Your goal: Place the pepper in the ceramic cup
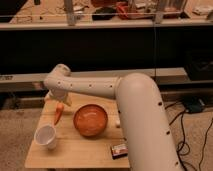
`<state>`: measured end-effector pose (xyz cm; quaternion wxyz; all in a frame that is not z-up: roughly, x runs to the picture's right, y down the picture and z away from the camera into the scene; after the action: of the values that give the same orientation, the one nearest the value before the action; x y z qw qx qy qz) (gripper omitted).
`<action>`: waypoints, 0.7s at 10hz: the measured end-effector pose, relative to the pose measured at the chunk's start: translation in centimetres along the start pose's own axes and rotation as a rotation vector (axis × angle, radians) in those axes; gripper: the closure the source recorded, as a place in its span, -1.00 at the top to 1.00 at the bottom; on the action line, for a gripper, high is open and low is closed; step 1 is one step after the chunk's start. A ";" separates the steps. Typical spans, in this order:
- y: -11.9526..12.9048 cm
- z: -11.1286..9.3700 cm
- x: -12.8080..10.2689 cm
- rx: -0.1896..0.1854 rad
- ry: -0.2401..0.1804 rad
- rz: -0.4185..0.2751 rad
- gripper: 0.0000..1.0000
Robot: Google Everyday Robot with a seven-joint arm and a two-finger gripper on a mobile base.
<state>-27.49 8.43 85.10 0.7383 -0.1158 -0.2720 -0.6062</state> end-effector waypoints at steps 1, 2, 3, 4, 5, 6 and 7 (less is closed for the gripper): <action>0.0 0.4 0.0 -0.003 -0.006 0.003 0.60; 0.2 0.8 0.2 -0.005 -0.007 0.007 0.60; 0.3 1.1 0.4 -0.004 -0.007 0.010 0.60; 0.2 1.6 0.6 0.002 -0.009 0.011 0.60; -0.1 2.3 0.7 0.011 -0.015 0.011 0.60; -0.4 2.8 0.8 0.019 -0.019 0.013 0.60; -0.4 3.2 0.9 0.021 -0.024 0.014 0.60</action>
<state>-28.66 9.22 88.14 0.7405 -0.1171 -0.2864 -0.5966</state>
